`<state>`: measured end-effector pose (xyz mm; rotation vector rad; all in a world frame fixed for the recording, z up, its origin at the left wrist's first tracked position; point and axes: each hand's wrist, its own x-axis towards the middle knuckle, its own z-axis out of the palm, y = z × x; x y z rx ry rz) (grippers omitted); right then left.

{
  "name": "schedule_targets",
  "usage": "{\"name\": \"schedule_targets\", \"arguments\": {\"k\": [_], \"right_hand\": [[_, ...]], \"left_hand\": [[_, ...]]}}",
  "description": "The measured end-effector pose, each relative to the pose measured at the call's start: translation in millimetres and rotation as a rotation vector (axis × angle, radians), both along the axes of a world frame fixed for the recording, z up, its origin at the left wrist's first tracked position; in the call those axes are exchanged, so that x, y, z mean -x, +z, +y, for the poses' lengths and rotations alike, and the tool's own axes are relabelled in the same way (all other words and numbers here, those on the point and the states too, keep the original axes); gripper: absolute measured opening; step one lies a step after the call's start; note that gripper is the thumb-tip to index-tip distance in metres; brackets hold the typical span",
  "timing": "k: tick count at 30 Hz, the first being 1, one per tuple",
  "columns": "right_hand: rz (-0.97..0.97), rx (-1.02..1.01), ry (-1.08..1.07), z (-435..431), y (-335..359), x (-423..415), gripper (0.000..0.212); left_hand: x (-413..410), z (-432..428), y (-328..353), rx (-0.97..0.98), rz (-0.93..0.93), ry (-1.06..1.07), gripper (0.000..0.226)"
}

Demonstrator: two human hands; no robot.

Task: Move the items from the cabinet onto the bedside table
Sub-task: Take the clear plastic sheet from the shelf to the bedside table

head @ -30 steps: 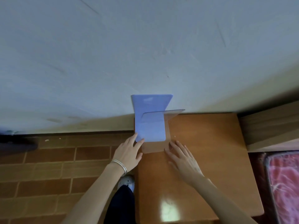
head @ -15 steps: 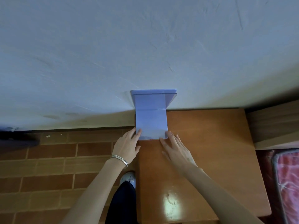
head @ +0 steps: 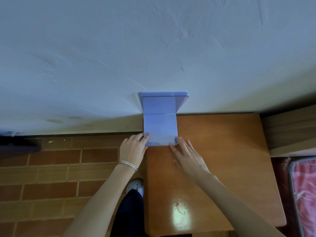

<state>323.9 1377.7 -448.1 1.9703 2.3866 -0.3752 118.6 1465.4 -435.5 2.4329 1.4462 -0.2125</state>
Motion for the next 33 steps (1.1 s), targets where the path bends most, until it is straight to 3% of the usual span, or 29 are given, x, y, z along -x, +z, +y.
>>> {"name": "schedule_targets", "arguments": {"k": [6,15,23,33], "right_hand": [[-0.069,-0.011,0.039,11.5,55.0,-8.6,0.059],[-0.007,-0.164,-0.037,-10.6,231.4,-56.7,0.046],[-0.115,-0.234,-0.369,-102.0,374.8,-87.7,0.051],[-0.207,-0.169,-0.962,-228.6,417.1,7.4,0.050]], "left_hand": [[-9.5,-8.6,50.0,-0.033,0.089,-0.014,0.054],[-41.9,-26.3,225.3,-0.259,-0.189,-0.247,0.038],[-108.5,-27.1,358.2,-0.367,-0.382,-0.592,0.045],[-143.7,-94.1,412.8,-0.222,-0.424,-1.236,0.047]]}}
